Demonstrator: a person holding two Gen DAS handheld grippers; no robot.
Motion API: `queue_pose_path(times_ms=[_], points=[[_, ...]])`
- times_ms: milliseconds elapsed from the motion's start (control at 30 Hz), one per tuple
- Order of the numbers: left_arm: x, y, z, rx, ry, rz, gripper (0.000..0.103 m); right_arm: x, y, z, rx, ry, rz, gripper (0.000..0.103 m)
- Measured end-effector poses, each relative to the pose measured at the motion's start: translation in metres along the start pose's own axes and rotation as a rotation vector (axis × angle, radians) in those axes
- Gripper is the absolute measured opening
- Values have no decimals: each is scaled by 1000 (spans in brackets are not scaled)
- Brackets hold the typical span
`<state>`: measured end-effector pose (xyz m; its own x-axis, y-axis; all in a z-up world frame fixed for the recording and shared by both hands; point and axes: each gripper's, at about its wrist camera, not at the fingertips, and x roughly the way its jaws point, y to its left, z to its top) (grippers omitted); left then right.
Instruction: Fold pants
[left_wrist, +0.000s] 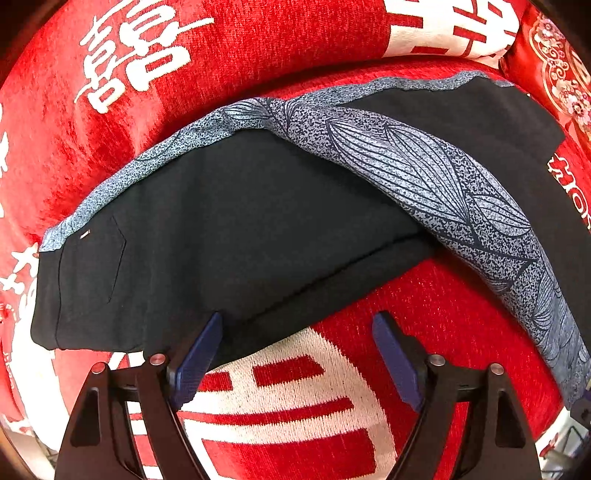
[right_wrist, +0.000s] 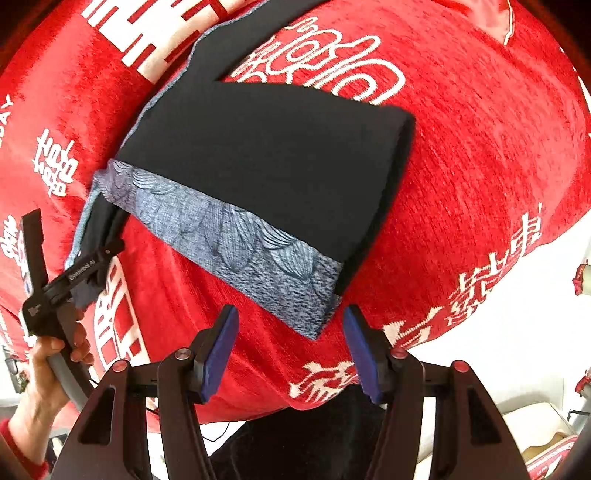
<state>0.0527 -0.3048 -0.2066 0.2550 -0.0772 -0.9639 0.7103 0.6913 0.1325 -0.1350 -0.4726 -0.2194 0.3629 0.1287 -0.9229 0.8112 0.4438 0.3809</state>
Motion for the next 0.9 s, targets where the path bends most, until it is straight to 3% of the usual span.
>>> queue_pose_path(times_ms=[200, 300, 367, 433, 467, 500, 700, 900], points=[[1, 10, -13, -7, -7, 19, 84, -3, -13, 3, 4, 3, 125, 62], [-4, 13, -15, -31, 24, -15, 84, 7, -8, 14, -21, 42, 182, 57], [-10, 9, -16, -55, 49, -78, 84, 12, -9, 18, -25, 71, 215, 57], [-19, 3, -19, -73, 68, -171, 84, 18, -12, 23, 1, 110, 253, 48], [-23, -1, -20, -80, 81, -225, 84, 20, -14, 25, 20, 137, 277, 16], [-27, -7, -20, -89, 98, -293, 84, 18, -14, 27, 31, 147, 299, 3], [-27, -40, -15, -161, 235, -583, 84, -26, -6, 46, 24, 129, 518, 3], [-16, -61, -14, -208, 332, -698, 84, -50, 7, 63, -12, 143, 625, 3]])
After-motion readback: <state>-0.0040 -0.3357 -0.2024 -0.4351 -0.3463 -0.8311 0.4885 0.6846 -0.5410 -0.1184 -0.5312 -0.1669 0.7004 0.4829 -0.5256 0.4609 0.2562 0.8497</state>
